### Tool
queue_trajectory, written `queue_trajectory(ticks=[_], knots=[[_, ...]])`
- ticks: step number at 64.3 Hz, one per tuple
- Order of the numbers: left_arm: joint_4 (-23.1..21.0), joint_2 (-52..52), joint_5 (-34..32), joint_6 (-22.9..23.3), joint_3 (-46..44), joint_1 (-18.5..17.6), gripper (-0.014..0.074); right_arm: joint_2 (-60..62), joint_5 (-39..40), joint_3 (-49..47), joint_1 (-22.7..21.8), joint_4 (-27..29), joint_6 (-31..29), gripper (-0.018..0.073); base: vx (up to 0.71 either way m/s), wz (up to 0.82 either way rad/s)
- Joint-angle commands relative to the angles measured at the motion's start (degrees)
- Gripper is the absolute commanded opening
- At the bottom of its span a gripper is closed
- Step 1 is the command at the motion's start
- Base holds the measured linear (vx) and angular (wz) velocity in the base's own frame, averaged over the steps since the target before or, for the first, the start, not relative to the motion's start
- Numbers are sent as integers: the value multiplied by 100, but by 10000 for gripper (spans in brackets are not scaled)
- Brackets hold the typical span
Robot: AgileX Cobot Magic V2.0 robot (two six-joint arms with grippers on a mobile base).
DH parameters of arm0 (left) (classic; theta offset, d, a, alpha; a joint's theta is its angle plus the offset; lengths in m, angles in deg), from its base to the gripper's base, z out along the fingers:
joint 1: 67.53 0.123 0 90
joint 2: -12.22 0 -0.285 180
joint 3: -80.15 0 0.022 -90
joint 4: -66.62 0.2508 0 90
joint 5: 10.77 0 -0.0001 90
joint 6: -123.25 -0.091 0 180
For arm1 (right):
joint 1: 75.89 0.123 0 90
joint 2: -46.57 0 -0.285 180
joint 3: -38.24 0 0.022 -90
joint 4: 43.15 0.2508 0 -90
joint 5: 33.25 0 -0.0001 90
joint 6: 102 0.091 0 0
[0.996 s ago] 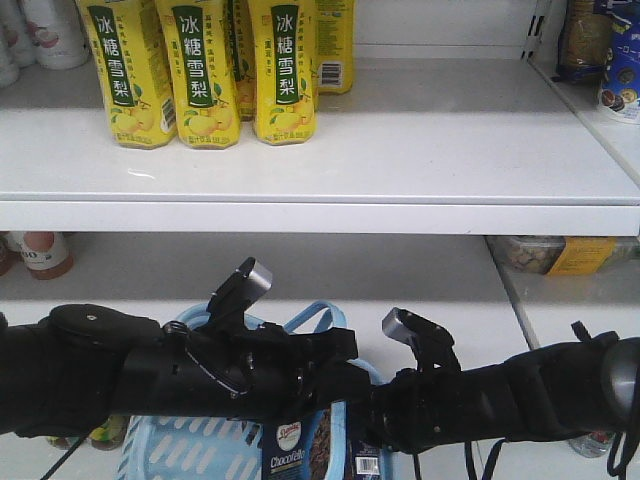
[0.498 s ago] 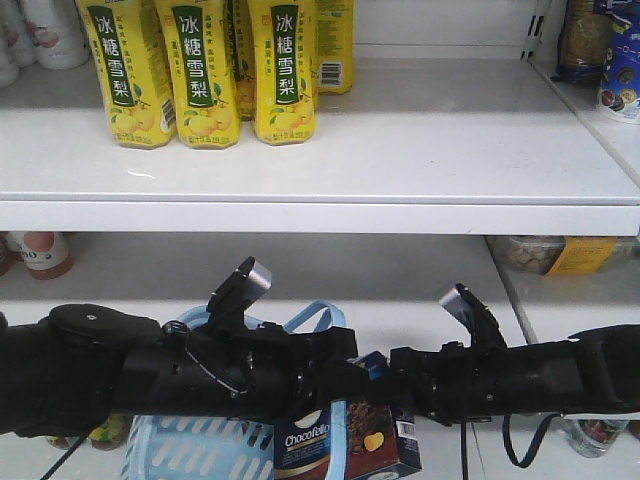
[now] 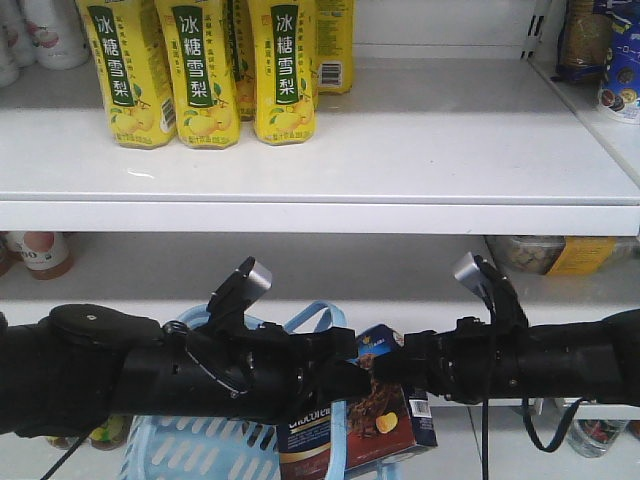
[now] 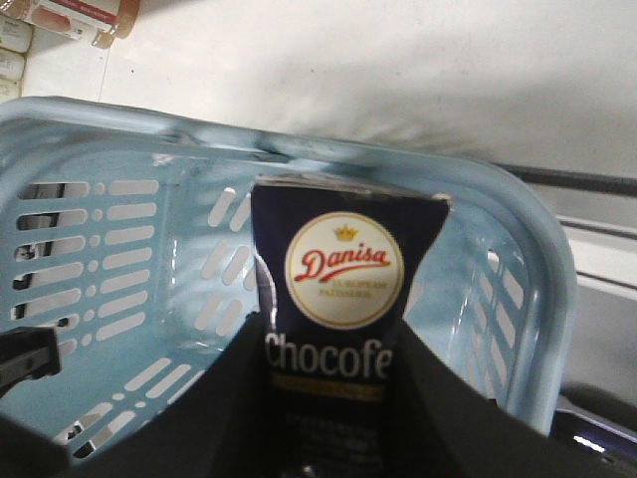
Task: Left arm holds basket, right arm returns cookies
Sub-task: 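Grasp the Chocofello cookie box with the right gripper and lift it out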
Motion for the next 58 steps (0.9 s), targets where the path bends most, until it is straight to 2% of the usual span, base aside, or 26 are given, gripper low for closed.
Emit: queue_trajectory(ticks=[1, 24, 43, 58], knots=[[-352, 241, 175, -152, -191, 0, -6, 511, -79, -106, -56, 26, 207, 199, 0, 0], [-352, 241, 175, -152, -191, 0, -6, 1656, 224, -106, -56, -630, 1062, 199, 0, 0], [-352, 241, 175, -152, -191, 0, -6, 2468, 515, -106, -56, -2108, 2388, 199, 0, 0], [-352, 241, 175, -152, -191, 0, -6, 3205, 671, -106, -56, -2779, 3065, 199, 0, 0]])
